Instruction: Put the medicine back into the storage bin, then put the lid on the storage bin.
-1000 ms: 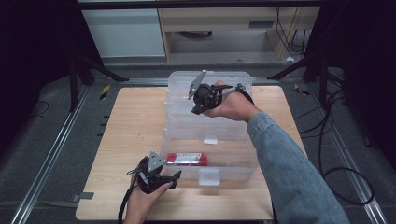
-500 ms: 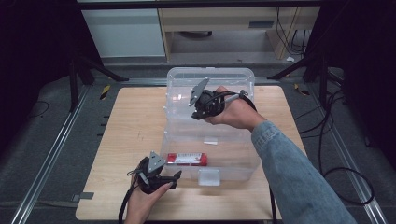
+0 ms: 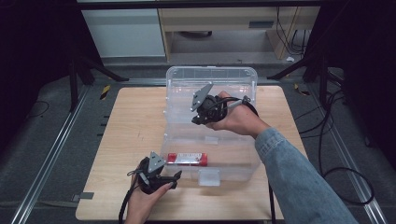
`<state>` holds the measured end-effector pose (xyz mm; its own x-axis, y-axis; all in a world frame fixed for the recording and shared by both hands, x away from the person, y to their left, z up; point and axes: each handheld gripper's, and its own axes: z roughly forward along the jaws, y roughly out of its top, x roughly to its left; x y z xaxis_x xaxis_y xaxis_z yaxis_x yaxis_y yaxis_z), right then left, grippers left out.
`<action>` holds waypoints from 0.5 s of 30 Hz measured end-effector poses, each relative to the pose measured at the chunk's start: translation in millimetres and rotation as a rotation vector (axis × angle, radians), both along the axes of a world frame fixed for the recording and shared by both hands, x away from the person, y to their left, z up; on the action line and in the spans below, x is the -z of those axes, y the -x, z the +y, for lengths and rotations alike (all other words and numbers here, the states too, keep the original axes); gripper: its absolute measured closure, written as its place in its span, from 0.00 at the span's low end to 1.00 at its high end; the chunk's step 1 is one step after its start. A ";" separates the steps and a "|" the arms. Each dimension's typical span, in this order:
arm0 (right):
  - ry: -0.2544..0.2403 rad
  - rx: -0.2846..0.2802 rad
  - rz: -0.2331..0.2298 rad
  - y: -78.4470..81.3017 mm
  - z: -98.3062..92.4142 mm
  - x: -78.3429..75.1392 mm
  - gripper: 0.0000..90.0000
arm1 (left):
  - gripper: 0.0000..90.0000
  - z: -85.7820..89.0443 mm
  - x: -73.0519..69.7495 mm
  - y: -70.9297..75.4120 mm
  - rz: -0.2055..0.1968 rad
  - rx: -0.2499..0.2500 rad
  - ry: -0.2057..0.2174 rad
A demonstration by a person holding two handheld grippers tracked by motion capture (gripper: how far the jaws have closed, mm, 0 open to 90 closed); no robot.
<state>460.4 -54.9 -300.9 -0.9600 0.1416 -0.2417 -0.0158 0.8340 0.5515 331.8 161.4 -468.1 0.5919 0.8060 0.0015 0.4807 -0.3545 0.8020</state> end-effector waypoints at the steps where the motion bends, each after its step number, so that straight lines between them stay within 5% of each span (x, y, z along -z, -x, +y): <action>1: -0.002 0.005 0.003 1.0 -0.3 0.2 1.00 | 0.14 -0.1 0.0 0.1 -0.001 0.000 0.000; 15: -0.019 -0.001 0.006 9.1 -2.9 2.6 1.00 | 0.14 -0.7 0.2 0.5 -0.006 -0.002 -0.002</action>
